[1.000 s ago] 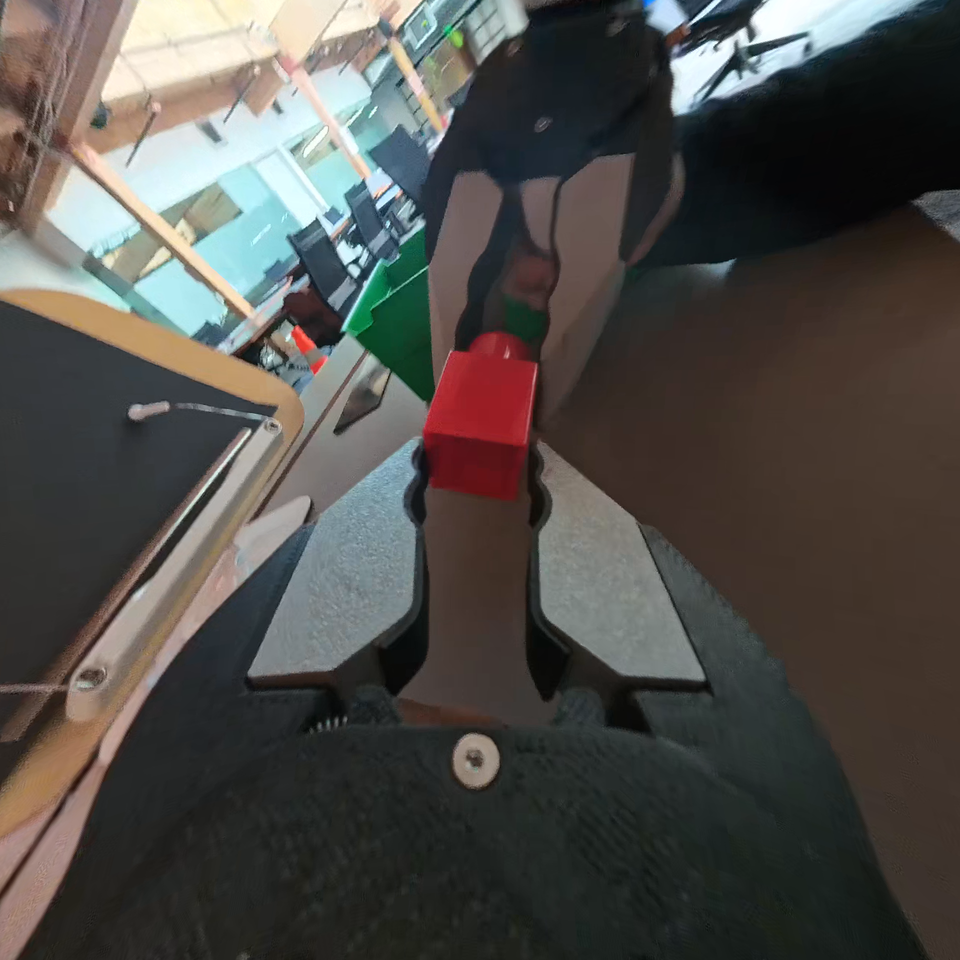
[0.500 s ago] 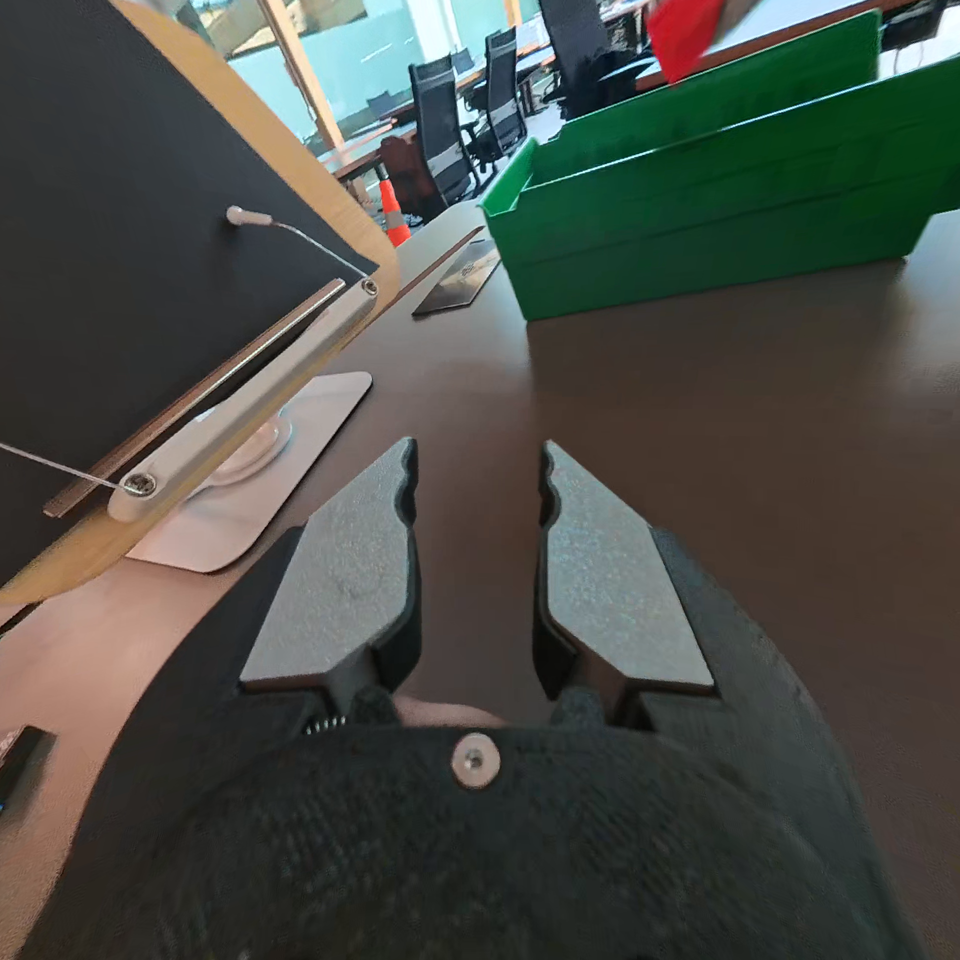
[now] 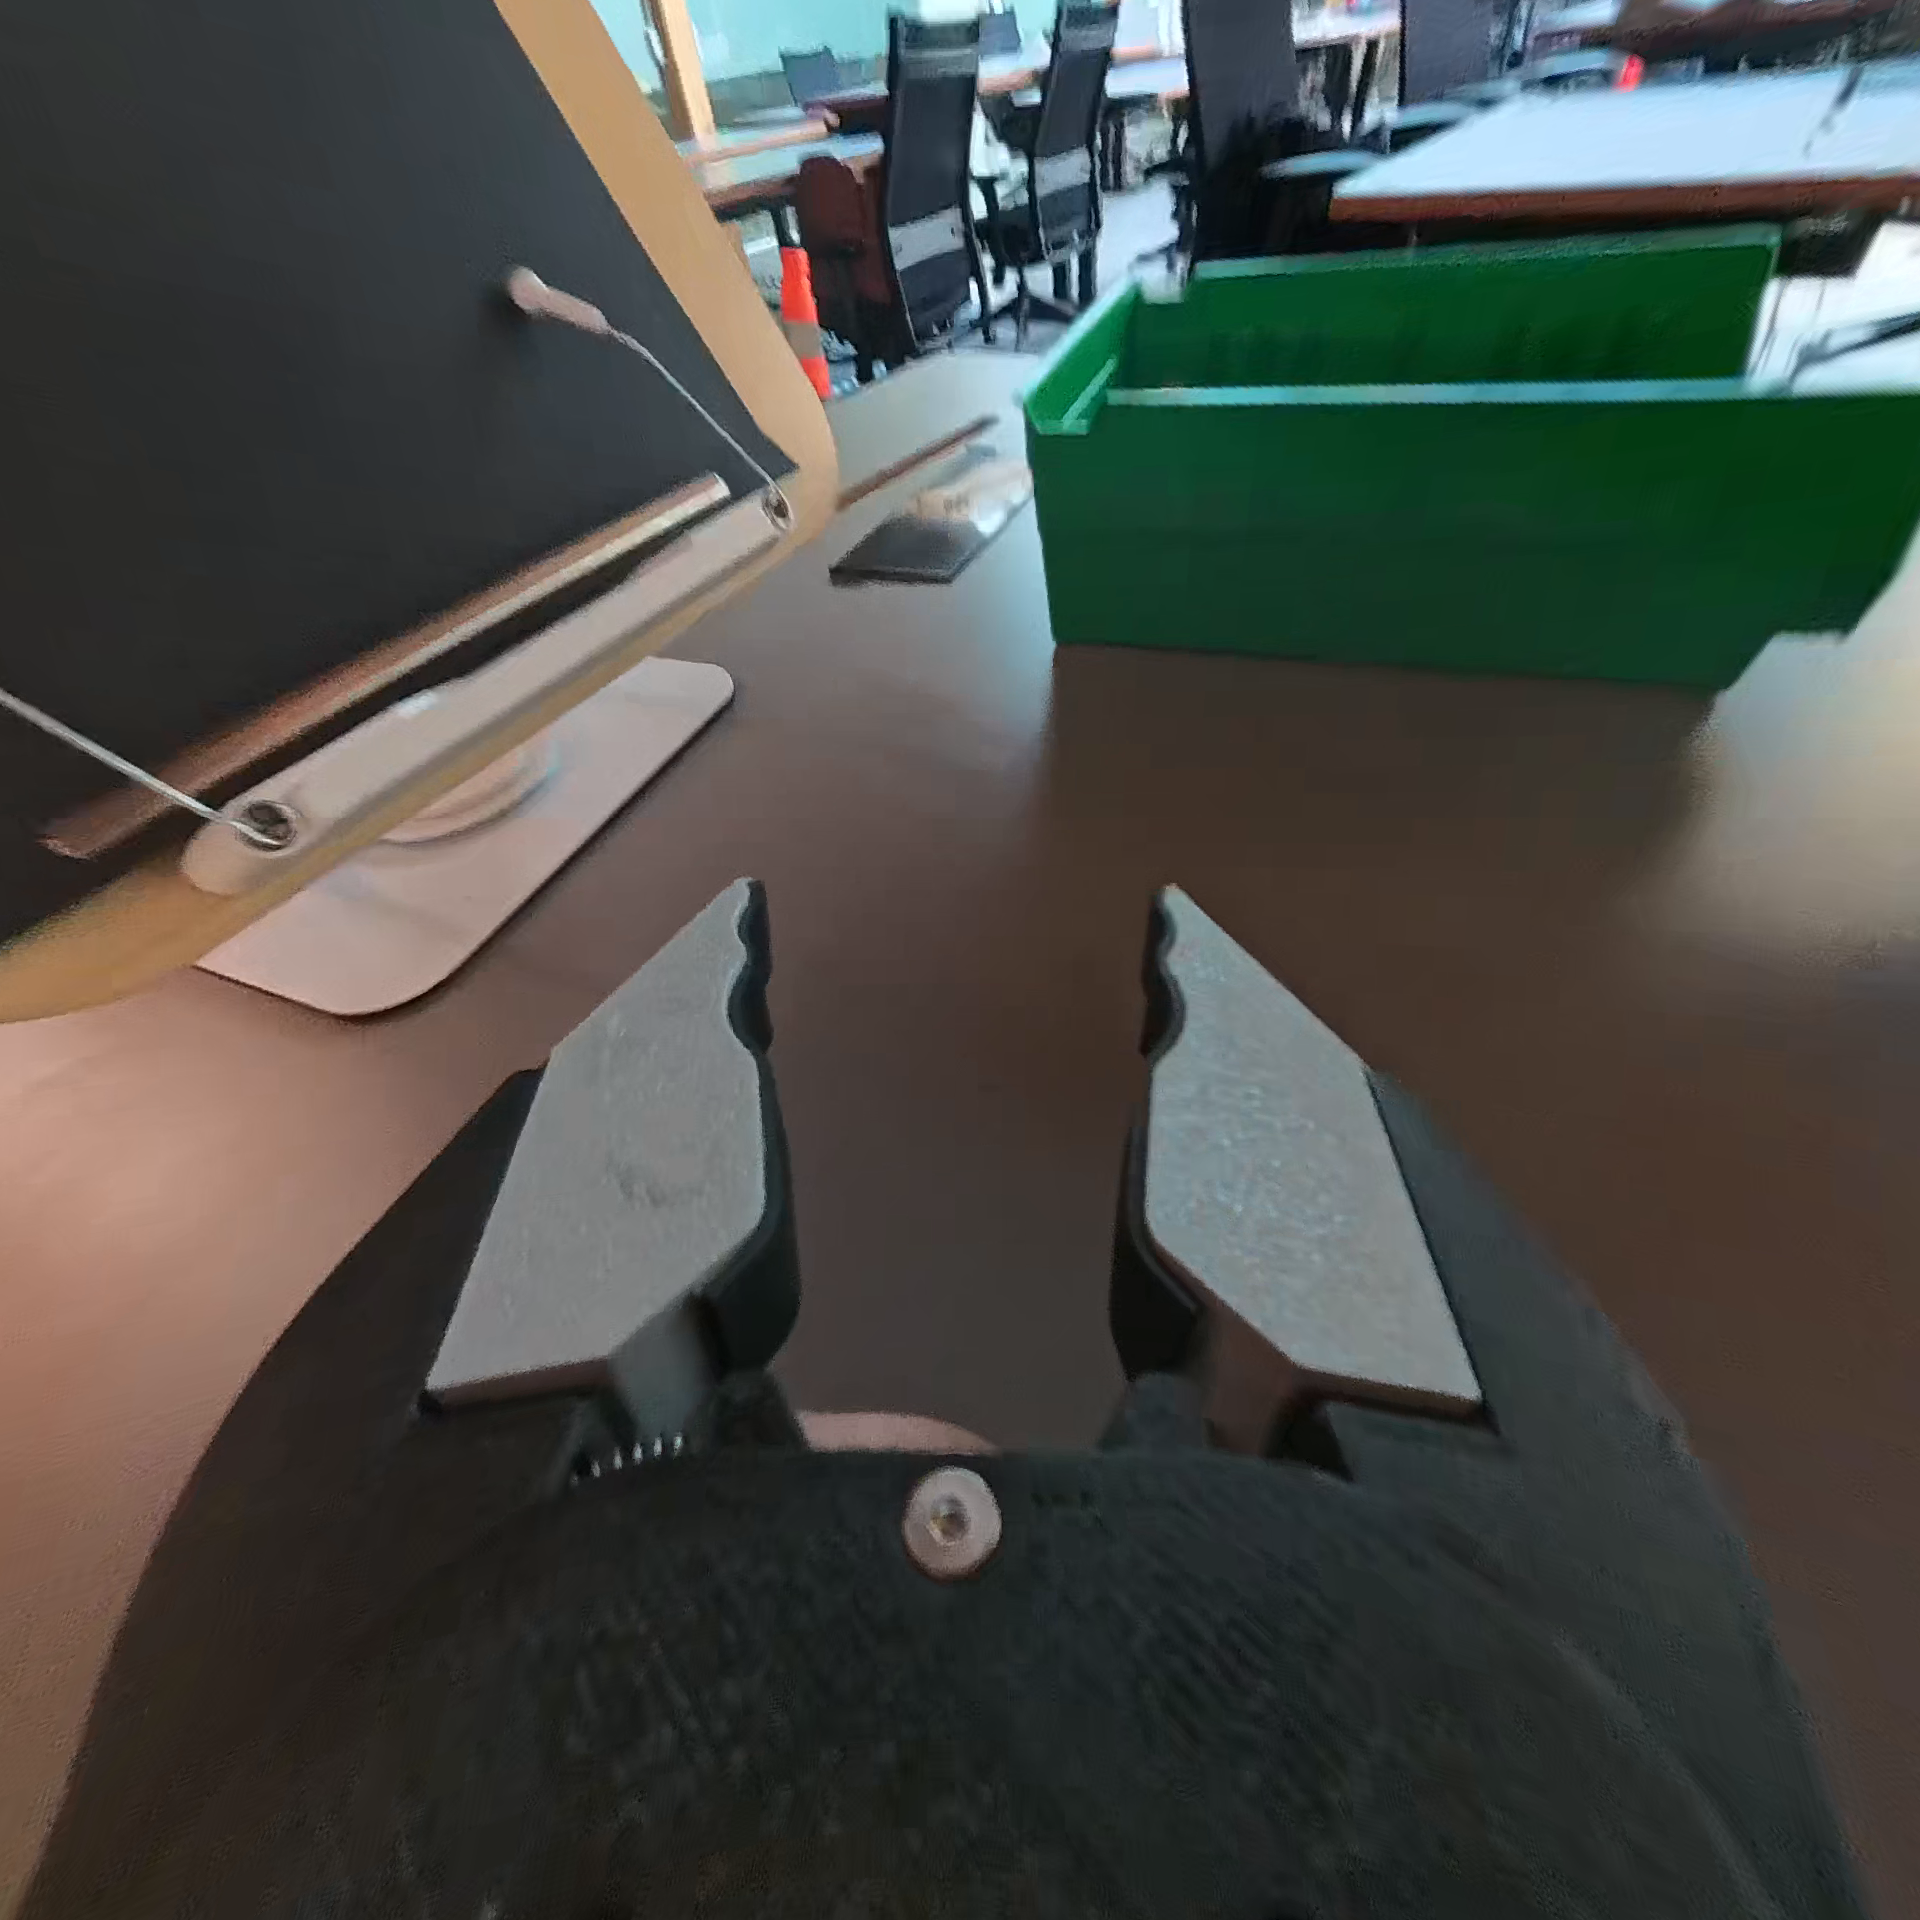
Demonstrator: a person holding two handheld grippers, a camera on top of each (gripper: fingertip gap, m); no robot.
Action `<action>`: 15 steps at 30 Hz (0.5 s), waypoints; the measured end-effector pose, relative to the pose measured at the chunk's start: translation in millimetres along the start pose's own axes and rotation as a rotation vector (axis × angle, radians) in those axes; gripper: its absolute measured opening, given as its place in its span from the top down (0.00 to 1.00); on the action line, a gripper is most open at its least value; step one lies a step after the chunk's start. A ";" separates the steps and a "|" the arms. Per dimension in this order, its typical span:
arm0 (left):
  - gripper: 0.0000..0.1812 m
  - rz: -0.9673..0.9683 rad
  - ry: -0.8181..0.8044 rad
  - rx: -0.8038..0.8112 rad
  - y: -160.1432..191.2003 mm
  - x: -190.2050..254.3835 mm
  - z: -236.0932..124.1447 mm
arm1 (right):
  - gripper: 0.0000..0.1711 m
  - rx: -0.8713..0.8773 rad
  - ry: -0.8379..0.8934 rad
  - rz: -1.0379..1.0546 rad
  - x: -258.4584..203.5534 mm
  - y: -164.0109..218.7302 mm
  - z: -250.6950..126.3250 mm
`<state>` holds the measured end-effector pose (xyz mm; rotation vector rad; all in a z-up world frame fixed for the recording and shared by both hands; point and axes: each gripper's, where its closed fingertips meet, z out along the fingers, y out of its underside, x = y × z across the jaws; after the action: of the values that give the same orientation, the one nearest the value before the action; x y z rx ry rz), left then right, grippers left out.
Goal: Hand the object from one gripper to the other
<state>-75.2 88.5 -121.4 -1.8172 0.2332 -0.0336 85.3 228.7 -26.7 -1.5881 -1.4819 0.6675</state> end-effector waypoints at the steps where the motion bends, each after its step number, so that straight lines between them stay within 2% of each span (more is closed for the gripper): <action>1: 0.64 -0.020 0.002 0.033 -11.2 1.5 -11.1 | 0.66 0.008 -0.063 -0.017 -23.5 -3.5 9.5; 4: 0.71 -0.083 0.003 0.178 -54.0 -3.9 -66.1 | 0.78 0.089 -0.139 -0.106 -76.5 -10.7 39.3; 6: 0.73 -0.131 -0.057 0.204 -70.9 -32.4 -109.6 | 0.70 0.064 -0.164 -0.134 -100.1 -0.8 64.1; 8: 0.73 -0.170 -0.172 0.131 -68.0 -79.9 -150.2 | 0.65 0.002 -0.206 -0.131 -118.9 14.7 90.0; 11: 0.71 -0.264 -0.328 -0.033 -29.5 -158.6 -199.3 | 0.65 -0.061 -0.261 -0.135 -137.8 34.4 121.3; 15: 0.71 -0.445 -0.397 -0.414 75.9 -221.5 -231.8 | 0.66 -0.111 -0.271 -0.154 -146.5 53.6 150.0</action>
<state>-336.6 -111.8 -112.3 -2.2078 -0.4801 0.0672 -35.1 121.7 -171.2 -1.4898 -1.8484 0.7438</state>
